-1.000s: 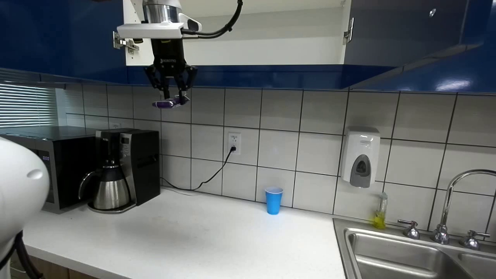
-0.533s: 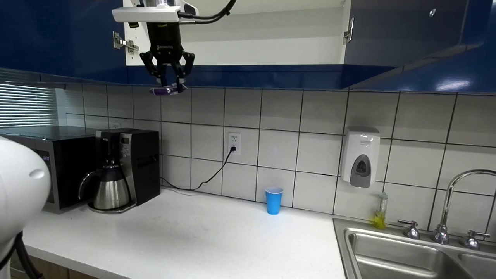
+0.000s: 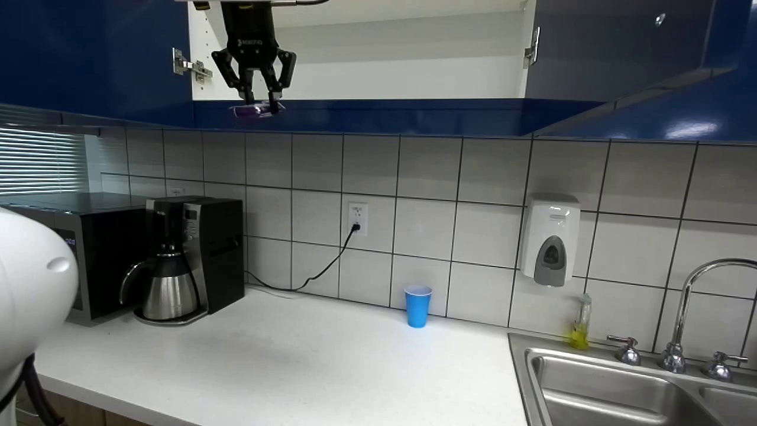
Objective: Put the packet in the top cabinet
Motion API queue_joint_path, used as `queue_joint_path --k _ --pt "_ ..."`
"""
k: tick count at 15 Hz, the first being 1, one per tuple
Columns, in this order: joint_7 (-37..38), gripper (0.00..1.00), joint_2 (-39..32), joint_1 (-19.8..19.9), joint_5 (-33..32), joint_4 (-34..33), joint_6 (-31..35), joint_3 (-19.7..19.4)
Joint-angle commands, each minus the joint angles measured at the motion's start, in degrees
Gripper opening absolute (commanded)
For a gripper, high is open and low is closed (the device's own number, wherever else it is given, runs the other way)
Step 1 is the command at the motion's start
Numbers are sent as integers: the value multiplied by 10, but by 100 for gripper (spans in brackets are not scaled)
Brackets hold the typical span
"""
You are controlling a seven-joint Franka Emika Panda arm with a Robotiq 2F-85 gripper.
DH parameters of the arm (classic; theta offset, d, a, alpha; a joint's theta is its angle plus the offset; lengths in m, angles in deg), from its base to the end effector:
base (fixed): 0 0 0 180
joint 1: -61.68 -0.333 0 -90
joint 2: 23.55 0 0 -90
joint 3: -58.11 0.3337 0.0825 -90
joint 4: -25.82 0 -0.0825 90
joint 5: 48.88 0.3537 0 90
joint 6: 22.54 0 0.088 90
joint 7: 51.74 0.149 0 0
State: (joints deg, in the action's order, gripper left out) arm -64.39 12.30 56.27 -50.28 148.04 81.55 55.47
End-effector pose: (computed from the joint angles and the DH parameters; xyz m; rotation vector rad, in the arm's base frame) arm 0.3486 0.0086 0.6410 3.0526 0.4238 0.4783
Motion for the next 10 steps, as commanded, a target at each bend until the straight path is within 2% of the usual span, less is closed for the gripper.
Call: queue_joint_path --k 1,5,10 --pt "-15 16 -28 -2 14 -67 -39 -2" --pt "-15 16 -58 -5 21 -106 -31 0" --pt "-8 16 -91 -5 24 -124 22 6"
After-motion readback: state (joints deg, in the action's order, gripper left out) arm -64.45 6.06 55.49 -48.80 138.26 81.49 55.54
